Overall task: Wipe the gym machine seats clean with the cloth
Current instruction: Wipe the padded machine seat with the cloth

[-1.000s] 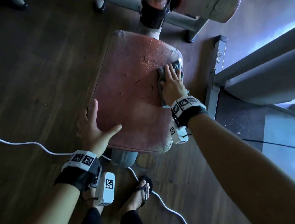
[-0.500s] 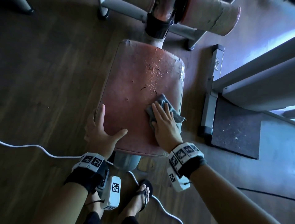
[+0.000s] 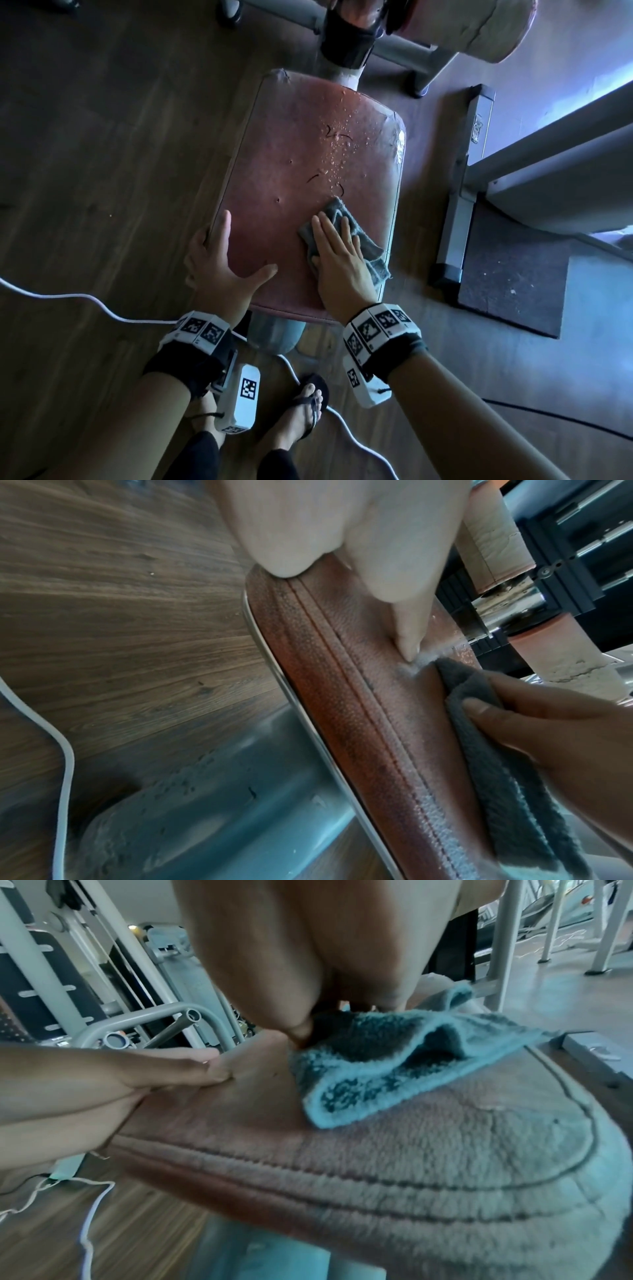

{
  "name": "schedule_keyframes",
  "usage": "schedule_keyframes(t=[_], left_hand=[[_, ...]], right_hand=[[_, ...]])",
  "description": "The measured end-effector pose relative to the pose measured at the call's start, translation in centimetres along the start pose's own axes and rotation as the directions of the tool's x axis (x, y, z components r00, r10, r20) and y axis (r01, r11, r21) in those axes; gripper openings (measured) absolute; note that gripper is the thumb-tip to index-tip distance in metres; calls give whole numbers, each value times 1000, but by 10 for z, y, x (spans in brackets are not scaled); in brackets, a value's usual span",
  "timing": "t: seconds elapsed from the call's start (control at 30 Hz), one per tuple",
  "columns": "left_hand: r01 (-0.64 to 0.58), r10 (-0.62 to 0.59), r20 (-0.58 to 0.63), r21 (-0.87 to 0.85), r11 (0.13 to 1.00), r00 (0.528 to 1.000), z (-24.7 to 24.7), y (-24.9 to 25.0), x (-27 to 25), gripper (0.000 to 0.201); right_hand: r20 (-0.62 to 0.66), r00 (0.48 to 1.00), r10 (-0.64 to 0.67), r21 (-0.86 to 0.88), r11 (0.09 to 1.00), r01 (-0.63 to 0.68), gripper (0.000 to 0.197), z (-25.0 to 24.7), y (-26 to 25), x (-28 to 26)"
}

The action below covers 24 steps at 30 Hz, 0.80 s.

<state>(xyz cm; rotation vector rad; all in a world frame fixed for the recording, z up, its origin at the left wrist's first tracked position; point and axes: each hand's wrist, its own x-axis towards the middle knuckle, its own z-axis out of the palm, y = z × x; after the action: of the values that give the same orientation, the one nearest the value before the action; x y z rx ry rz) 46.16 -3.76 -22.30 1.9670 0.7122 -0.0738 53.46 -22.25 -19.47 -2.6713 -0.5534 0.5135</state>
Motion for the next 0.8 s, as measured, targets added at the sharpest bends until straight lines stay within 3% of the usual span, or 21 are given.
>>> schedule_keyframes(t=[0.13, 0.4, 0.57, 0.8], left_hand=[[-1, 0, 8, 93, 996, 1000, -3, 6, 1, 111], [-38, 41, -39, 85, 996, 998, -3, 9, -1, 110], [25, -22, -25, 111, 994, 999, -5, 11, -3, 108], [27, -25, -18, 180, 983, 1000, -7, 20, -6, 106]], right_hand=[[25, 1000, 18, -10, 1000, -18, 60, -6, 4, 14], [-16, 983, 182, 28, 983, -181, 60, -2, -17, 13], [0, 968, 252, 41, 967, -252, 64, -9, -8, 36], [-54, 978, 200, 2, 980, -201, 62, -15, 3, 39]])
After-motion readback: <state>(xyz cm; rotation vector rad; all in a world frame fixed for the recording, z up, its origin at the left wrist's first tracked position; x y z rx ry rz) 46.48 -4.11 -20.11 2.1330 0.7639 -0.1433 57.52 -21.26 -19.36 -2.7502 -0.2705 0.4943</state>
